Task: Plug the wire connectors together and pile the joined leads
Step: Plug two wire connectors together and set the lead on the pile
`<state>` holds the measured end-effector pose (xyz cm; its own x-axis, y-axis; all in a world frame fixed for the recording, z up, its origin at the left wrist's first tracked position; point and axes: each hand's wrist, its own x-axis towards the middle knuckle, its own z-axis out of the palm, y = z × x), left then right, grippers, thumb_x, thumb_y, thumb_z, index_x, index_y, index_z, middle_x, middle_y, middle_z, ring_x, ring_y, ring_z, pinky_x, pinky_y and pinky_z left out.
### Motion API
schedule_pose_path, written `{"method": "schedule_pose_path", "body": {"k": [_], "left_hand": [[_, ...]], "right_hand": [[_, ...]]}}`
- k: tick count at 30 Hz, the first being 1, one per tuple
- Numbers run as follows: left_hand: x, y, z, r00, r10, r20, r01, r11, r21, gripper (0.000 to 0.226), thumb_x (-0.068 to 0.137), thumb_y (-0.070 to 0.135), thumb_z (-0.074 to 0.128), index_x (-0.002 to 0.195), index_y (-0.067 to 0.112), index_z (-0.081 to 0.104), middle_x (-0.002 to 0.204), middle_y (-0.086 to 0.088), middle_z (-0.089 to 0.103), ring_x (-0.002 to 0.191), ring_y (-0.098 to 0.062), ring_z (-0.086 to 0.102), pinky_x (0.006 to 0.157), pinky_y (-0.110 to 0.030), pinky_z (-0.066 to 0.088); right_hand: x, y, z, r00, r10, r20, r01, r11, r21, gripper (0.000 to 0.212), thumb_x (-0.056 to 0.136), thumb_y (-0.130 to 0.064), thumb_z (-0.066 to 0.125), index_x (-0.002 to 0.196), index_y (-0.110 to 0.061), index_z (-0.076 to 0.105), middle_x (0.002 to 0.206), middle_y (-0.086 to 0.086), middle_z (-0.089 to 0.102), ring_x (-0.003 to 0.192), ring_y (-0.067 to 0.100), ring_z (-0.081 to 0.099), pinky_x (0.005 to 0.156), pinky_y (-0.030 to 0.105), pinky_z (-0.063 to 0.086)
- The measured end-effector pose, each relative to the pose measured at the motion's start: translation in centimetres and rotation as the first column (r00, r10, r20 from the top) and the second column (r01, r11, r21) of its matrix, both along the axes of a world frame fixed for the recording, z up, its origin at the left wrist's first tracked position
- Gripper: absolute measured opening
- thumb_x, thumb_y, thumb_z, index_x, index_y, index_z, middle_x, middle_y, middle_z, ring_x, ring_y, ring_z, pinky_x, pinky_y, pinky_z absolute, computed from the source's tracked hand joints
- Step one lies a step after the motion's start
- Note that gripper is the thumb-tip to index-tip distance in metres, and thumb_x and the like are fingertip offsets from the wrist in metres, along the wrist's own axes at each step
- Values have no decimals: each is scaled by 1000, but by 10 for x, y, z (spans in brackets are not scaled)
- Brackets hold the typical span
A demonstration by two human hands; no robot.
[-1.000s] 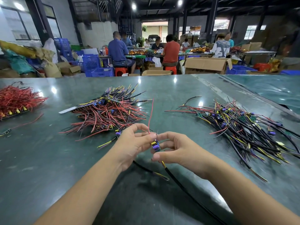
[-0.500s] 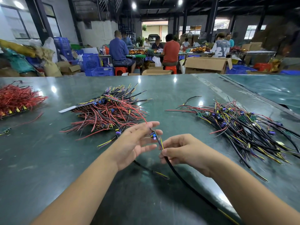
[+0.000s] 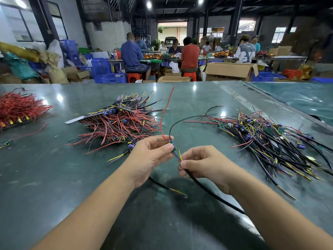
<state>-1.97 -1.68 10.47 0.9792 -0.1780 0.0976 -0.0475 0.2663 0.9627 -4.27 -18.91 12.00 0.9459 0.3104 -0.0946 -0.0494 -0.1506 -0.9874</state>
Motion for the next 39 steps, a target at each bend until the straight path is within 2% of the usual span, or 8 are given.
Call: {"method": "schedule_pose_path", "body": {"k": [3, 9, 15, 19, 23, 30, 35, 39], "left_hand": [[-1, -3, -1, 1000, 20, -21, -19, 1000, 7, 16, 86, 1, 61, 98, 10, 66, 77, 3, 64, 66, -3, 62, 68, -19, 56], [-3, -5, -1, 999, -29, -36, 28, 999, -30, 8, 91, 6, 57, 95, 11, 53, 87, -13, 69, 70, -15, 68, 65, -23, 56], [0, -1, -5, 998, -30, 54, 25, 994, 102, 45, 64, 1, 82, 91, 15, 47, 88, -10, 73, 78, -17, 67, 82, -27, 55], [3, -2, -5, 995, 81, 64, -84, 995, 57, 30, 76, -3, 72, 85, 15, 49, 76, -6, 71, 71, -15, 68, 64, -22, 54], [5, 3, -2, 985, 162, 66, -165, 985, 44, 21, 77, -4, 71, 84, 14, 62, 65, 1, 67, 63, -8, 66, 59, -18, 53], [15, 19, 6, 932, 356, 64, -353, 934, -61, 21, 77, -9, 67, 80, 10, 61, 60, 5, 66, 56, -3, 63, 54, -15, 53], [21, 27, 6, 893, 450, -21, -447, 878, -171, 19, 80, -8, 66, 78, 10, 60, 60, 5, 67, 55, -4, 64, 56, -14, 53], [24, 24, 4, 874, 440, -207, -487, 789, -375, 22, 84, -7, 62, 73, 12, 57, 66, 2, 66, 55, -3, 65, 56, -12, 52]], "right_hand": [[0, 3, -3, 997, -46, 64, 48, 998, -30, 16, 86, 6, 60, 75, -6, 63, 68, 12, 65, 53, 13, 61, 53, 18, 48], [4, 5, -12, 977, -85, 195, 108, 988, -111, 22, 82, 2, 63, 69, -16, 68, 67, 12, 70, 66, 23, 64, 69, 33, 52], [7, 6, -15, 973, -144, 183, 162, 983, -86, 12, 82, -3, 66, 74, -12, 68, 65, 9, 70, 63, 20, 65, 66, 28, 53], [4, 5, -11, 990, -74, 117, 85, 992, -89, 11, 90, -11, 61, 81, -8, 66, 71, 6, 67, 57, 13, 61, 56, 20, 49], [2, 0, -6, 997, 67, 40, -54, 962, -268, 32, 99, -27, 46, 94, -2, 65, 66, -2, 64, 45, 7, 51, 46, 16, 37], [-1, -13, -3, 983, 173, 67, -123, 880, -459, 34, 102, -28, 40, 81, -20, 65, 58, -8, 46, 47, 4, 38, 49, 13, 31], [7, -11, -8, 912, 118, 392, 193, 721, -666, 27, 101, -33, 37, 81, -24, 53, 64, -5, 48, 65, 14, 48, 62, 25, 38], [5, 5, -14, 711, 29, 702, 523, 646, -556, 24, 101, -32, 38, 95, -14, 52, 91, 6, 62, 86, 37, 55, 73, 43, 47]]}}
